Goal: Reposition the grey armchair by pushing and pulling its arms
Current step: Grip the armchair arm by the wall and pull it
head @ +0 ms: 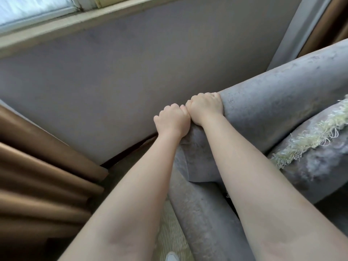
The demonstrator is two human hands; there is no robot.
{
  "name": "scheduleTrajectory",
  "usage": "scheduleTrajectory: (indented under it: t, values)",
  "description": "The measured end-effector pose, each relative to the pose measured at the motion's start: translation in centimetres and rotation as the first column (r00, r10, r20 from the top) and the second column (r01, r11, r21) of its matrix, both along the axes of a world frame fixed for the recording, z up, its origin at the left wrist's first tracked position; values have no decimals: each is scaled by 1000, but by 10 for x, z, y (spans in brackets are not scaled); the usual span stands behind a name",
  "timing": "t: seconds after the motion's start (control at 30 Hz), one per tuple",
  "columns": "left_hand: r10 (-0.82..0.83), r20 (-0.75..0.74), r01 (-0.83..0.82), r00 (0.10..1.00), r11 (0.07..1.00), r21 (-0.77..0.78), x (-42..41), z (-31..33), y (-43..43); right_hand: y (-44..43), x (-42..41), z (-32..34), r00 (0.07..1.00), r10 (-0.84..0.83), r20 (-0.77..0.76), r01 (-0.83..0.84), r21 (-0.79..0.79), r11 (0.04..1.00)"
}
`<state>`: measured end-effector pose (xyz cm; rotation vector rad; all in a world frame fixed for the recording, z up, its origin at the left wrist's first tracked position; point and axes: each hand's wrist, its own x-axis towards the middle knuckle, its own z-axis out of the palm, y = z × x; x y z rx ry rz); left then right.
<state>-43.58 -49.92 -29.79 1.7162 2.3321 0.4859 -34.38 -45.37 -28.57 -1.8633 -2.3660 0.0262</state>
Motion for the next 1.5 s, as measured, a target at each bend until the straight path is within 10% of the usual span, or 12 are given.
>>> scheduleTrajectory:
  t: [1.0, 1.5]
  values:
    - [121, 24, -122, 992, 992, 40, -58, -30, 0, 4, -66, -35, 988, -17, -153, 32, 99, 995]
    - [-26, -101, -25, 995, 880, -475, -64, 9, 7, 10, -61, 0, 975, 161, 153, -112, -287, 951]
